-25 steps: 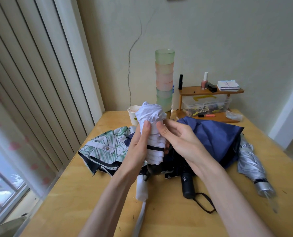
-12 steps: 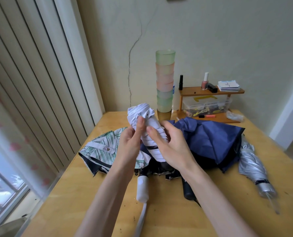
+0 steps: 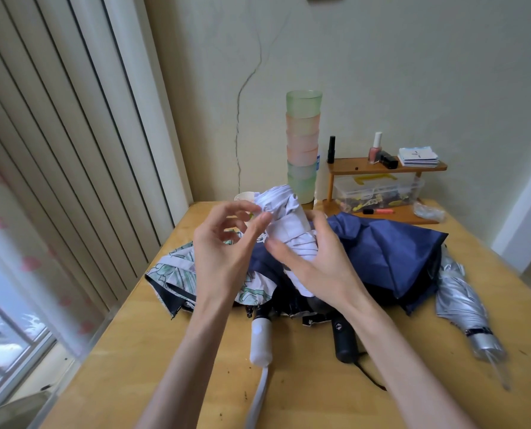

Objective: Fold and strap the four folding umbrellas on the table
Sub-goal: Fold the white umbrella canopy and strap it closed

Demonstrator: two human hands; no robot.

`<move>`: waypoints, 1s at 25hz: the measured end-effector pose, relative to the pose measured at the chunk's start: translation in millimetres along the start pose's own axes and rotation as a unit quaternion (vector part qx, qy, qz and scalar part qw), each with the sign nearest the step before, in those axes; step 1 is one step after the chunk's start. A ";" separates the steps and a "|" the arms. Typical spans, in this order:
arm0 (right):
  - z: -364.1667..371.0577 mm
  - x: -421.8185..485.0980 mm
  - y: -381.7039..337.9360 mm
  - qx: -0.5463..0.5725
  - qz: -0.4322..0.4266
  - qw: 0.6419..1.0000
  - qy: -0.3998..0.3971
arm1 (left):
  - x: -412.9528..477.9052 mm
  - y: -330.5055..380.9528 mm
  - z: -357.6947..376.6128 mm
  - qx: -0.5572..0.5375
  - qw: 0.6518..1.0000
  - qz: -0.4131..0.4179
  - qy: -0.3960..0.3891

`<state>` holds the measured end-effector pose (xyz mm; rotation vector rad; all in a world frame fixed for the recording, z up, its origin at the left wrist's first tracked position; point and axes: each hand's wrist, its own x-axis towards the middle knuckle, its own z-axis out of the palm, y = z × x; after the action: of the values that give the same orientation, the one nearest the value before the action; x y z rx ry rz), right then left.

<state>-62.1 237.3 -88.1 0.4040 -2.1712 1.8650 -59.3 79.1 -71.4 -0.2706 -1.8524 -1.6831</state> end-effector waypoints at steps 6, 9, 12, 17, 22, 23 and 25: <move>2.7 -3.2 4.8 -0.053 -0.017 0.998 0.003 | 2.6 1.3 -4.8 0.011 1.000 0.011 -0.025; 3.4 -3.8 4.3 -0.058 -0.015 0.998 -0.003 | 4.1 -0.9 -10.7 0.068 0.990 0.096 -0.081; 4.1 -3.7 4.2 -0.057 -0.021 0.998 -0.005 | 7.7 -3.1 -14.0 0.128 0.979 0.140 -0.079; 2.9 -3.6 7.8 -0.064 -0.018 0.998 -0.019 | 15.5 -9.2 -20.8 0.163 0.975 0.121 -0.092; -10.1 -1.6 13.4 -0.062 0.014 0.993 -0.098 | 22.7 -12.4 -40.1 0.039 0.971 0.001 -0.236; -11.3 -2.5 12.8 -0.054 0.024 0.992 -0.110 | 24.1 -12.7 -42.6 0.041 0.967 0.001 -0.253; -10.4 -4.6 10.9 -0.040 0.029 0.991 -0.122 | 25.0 -12.5 -45.2 0.055 0.961 0.010 -0.270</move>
<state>-61.7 249.3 -98.3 0.5855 -2.4314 1.8354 -72.2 27.7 -67.7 -0.7609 -2.3115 -1.5858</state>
